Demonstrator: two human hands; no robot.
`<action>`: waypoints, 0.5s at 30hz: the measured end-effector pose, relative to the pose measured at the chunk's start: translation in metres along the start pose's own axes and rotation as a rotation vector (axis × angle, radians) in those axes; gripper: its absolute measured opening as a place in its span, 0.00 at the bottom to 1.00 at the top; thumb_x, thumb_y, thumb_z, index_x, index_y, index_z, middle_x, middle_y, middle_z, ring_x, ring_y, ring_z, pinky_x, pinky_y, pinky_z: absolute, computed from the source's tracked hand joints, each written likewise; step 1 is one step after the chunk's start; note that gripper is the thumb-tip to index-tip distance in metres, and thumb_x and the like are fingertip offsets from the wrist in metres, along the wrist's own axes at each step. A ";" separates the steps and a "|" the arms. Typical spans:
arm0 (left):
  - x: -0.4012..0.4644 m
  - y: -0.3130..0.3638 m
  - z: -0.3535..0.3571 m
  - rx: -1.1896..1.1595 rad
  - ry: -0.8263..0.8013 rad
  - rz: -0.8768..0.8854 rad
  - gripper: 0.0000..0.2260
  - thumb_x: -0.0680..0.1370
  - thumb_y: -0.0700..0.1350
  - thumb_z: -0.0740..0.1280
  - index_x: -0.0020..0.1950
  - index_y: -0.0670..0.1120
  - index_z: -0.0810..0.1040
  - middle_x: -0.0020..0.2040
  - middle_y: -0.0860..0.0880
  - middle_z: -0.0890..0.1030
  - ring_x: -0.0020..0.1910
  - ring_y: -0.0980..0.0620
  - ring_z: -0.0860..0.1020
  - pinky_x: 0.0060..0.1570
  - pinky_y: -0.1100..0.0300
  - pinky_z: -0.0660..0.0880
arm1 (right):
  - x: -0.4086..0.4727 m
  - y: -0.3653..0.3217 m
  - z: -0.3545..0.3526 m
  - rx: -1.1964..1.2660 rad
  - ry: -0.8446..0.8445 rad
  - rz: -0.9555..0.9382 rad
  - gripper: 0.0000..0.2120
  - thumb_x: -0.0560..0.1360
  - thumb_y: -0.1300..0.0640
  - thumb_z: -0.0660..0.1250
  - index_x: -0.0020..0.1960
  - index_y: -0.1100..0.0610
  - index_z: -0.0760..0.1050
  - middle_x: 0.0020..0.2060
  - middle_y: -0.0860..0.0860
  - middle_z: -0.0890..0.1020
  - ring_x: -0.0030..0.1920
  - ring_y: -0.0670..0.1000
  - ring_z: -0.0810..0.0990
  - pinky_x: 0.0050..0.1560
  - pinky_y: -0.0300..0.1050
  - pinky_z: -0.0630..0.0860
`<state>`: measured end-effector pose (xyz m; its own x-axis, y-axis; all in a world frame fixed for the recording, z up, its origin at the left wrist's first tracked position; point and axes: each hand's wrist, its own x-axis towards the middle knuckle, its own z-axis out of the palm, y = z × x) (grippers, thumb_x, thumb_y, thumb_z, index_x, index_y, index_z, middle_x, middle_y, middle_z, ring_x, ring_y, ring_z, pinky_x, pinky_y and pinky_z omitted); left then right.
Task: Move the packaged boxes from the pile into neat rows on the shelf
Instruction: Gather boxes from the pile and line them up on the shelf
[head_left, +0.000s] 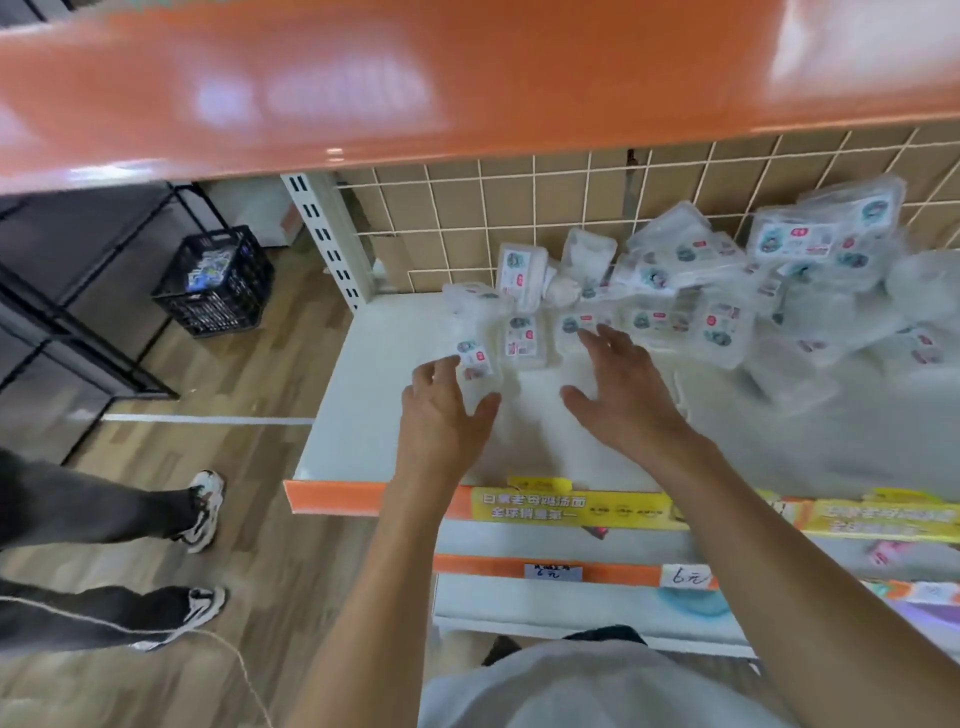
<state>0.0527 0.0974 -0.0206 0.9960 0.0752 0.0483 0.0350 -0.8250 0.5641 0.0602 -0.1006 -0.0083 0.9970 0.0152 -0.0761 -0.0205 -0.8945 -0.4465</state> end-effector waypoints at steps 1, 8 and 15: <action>0.006 -0.001 0.003 -0.002 0.009 -0.004 0.30 0.75 0.54 0.73 0.71 0.39 0.70 0.66 0.36 0.74 0.60 0.34 0.74 0.59 0.46 0.70 | 0.005 -0.001 0.002 -0.020 -0.001 0.006 0.36 0.80 0.47 0.65 0.81 0.54 0.51 0.81 0.54 0.52 0.79 0.58 0.54 0.76 0.53 0.56; 0.024 -0.002 0.021 -0.006 0.073 -0.027 0.36 0.74 0.62 0.71 0.70 0.38 0.69 0.60 0.35 0.76 0.57 0.33 0.74 0.55 0.44 0.70 | 0.008 -0.001 0.014 -0.185 0.048 0.098 0.33 0.79 0.43 0.62 0.79 0.53 0.56 0.77 0.50 0.58 0.74 0.60 0.57 0.71 0.56 0.58; 0.032 -0.013 0.016 0.075 -0.089 -0.081 0.41 0.71 0.67 0.69 0.78 0.51 0.60 0.60 0.39 0.76 0.61 0.38 0.71 0.62 0.52 0.62 | -0.013 -0.004 0.017 -0.052 0.252 0.092 0.14 0.79 0.53 0.64 0.61 0.57 0.80 0.57 0.56 0.77 0.59 0.62 0.73 0.59 0.56 0.69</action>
<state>0.0859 0.1012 -0.0397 0.9929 0.0961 -0.0706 0.1186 -0.8581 0.4995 0.0462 -0.0893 -0.0202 0.9785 -0.1725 0.1128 -0.1140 -0.9088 -0.4013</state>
